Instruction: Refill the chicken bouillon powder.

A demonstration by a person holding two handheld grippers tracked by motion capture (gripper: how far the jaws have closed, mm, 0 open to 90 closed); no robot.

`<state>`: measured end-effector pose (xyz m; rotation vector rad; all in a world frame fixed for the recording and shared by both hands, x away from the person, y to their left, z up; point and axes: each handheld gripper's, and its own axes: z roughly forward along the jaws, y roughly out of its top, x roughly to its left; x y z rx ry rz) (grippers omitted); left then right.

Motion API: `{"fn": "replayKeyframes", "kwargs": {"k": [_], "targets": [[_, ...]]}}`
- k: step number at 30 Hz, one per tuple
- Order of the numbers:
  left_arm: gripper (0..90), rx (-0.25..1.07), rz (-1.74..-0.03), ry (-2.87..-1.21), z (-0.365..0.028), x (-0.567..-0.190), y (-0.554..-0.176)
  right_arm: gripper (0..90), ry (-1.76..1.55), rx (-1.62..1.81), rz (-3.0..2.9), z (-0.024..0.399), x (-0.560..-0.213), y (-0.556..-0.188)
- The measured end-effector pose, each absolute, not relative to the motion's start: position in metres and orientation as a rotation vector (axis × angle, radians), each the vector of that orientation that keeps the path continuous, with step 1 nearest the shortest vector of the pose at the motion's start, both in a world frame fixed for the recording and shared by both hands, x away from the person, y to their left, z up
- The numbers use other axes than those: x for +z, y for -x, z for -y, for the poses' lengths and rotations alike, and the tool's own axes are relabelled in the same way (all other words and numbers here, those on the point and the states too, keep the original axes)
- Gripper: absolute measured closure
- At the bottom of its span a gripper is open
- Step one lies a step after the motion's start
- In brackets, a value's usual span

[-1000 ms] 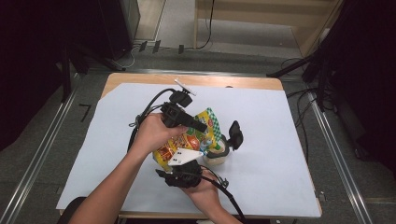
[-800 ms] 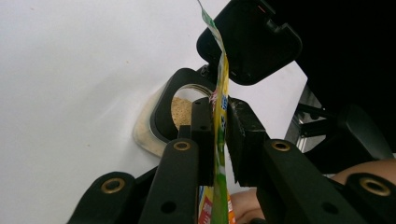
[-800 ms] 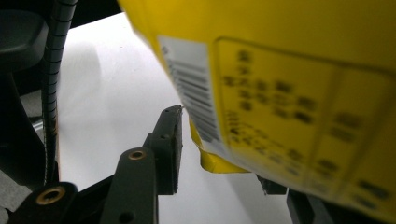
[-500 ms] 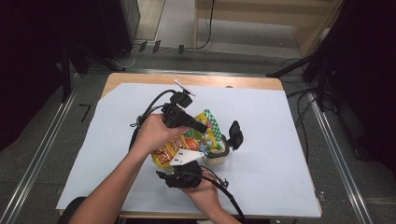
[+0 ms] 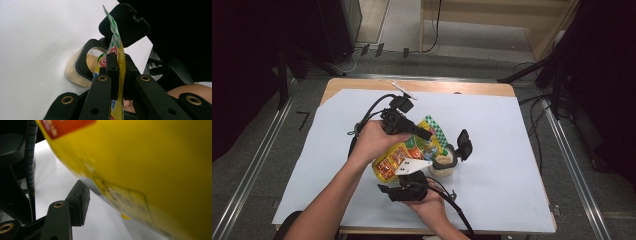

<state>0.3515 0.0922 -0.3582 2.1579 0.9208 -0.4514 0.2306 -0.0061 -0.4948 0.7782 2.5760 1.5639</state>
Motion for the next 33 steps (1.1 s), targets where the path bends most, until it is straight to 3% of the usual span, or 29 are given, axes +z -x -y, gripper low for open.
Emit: {"fn": "replayKeyframes", "kwargs": {"k": [16, 33], "targets": [[89.9, -0.538, -0.877, -2.052, -0.122, -0.345, -0.353, 43.8, -0.809, 1.55, -2.545, 0.01, -0.492, -0.233], [90.0, -0.486, -0.85, -1.962, -0.16, -0.328, -0.352, 43.6, -0.883, 1.55, -2.498, 0.018, -0.49, -0.239]]}}
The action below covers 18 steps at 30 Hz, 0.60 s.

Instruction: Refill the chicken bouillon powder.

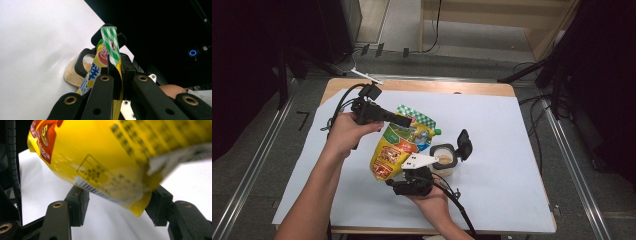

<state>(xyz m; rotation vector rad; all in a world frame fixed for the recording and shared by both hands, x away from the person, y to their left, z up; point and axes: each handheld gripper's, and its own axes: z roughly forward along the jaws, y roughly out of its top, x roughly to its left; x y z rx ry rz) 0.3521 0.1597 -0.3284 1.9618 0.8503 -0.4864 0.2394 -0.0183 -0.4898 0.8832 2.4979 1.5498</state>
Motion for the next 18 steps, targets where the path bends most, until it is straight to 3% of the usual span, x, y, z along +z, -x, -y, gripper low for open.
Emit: {"fn": "replayKeyframes", "kwargs": {"k": [18], "targets": [[90.0, -0.319, -0.968, -1.878, -0.205, -0.327, -0.357, 47.8, -0.878, 1.669, -2.472, 0.025, -0.479, -0.245]]}}
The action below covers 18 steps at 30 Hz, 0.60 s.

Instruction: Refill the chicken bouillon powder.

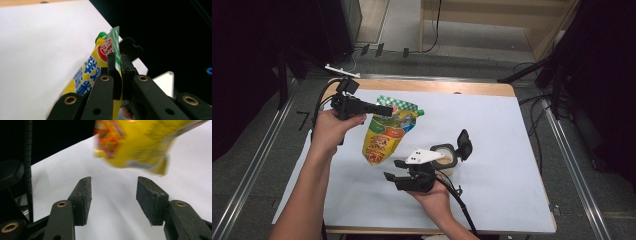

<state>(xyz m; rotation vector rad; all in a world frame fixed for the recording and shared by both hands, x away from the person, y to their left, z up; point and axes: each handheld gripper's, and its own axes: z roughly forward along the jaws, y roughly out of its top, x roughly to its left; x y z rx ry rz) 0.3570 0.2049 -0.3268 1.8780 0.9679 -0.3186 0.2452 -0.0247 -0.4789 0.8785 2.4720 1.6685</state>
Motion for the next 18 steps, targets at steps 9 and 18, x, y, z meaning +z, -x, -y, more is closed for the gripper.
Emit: {"fn": "replayKeyframes", "kwargs": {"k": [9, 18], "targets": [[90.0, -0.219, -0.999, -1.837, -0.219, -0.337, -0.367, 46.9, -0.835, 1.648, -2.5, 0.018, -0.477, -0.244], [90.0, -0.201, -0.992, -1.852, -0.213, -0.344, -0.372, 46.8, -0.858, 1.641, -2.498, 0.021, -0.477, -0.245]]}}
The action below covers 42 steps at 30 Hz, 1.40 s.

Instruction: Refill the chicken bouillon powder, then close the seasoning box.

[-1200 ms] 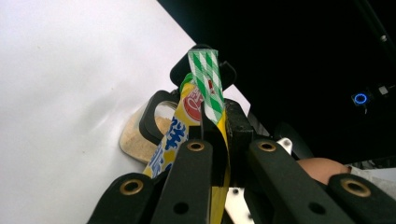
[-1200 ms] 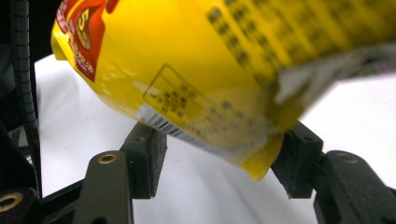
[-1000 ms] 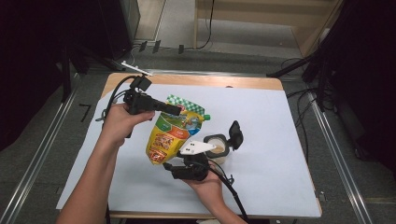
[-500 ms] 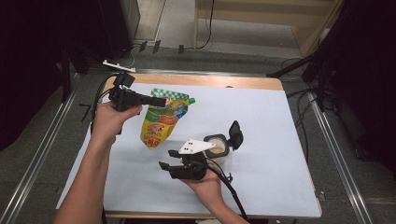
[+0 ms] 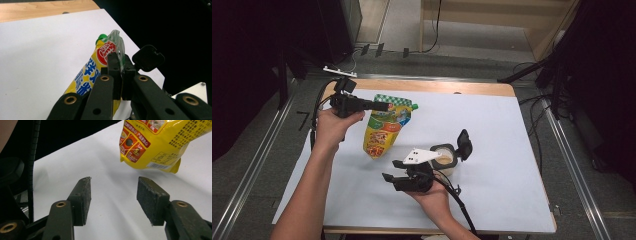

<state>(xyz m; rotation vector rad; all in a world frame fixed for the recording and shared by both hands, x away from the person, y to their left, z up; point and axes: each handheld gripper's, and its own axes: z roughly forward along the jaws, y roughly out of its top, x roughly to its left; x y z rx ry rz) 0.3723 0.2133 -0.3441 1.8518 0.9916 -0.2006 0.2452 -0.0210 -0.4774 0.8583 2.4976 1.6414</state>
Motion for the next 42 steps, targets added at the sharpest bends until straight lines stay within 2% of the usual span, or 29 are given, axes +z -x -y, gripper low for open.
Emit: {"fn": "replayKeyframes", "kwargs": {"k": [7, 11, 15, 19, 28, 33, 42], "targets": [[90.0, -0.156, -0.988, -1.822, -0.218, -0.354, -0.377, 46.5, -0.859, 1.639, -2.496, 0.021, -0.477, -0.245], [90.0, -0.163, -0.998, -1.824, -0.22, -0.357, -0.378, 46.5, -0.856, 1.64, -2.493, 0.022, -0.476, -0.245], [89.6, -0.113, -0.984, -1.859, -0.22, -0.354, -0.375, 46.5, -0.857, 1.639, -2.491, 0.022, -0.475, -0.245], [88.8, -0.126, -0.98, -1.853, -0.224, -0.354, -0.373, 46.5, -0.857, 1.64, -2.492, 0.023, -0.475, -0.245], [82.8, -0.145, -0.981, -1.858, -0.226, -0.354, -0.373, 46.5, -0.854, 1.631, -2.504, 0.021, -0.475, -0.245], [76.3, -0.163, -0.981, -1.872, -0.223, -0.355, -0.372, 46.6, -0.853, 1.629, -2.504, 0.022, -0.474, -0.245], [72.5, -0.154, -0.97, -1.868, -0.225, -0.349, -0.37, 46.8, -0.846, 1.622, -2.505, 0.023, -0.473, -0.245]]}}
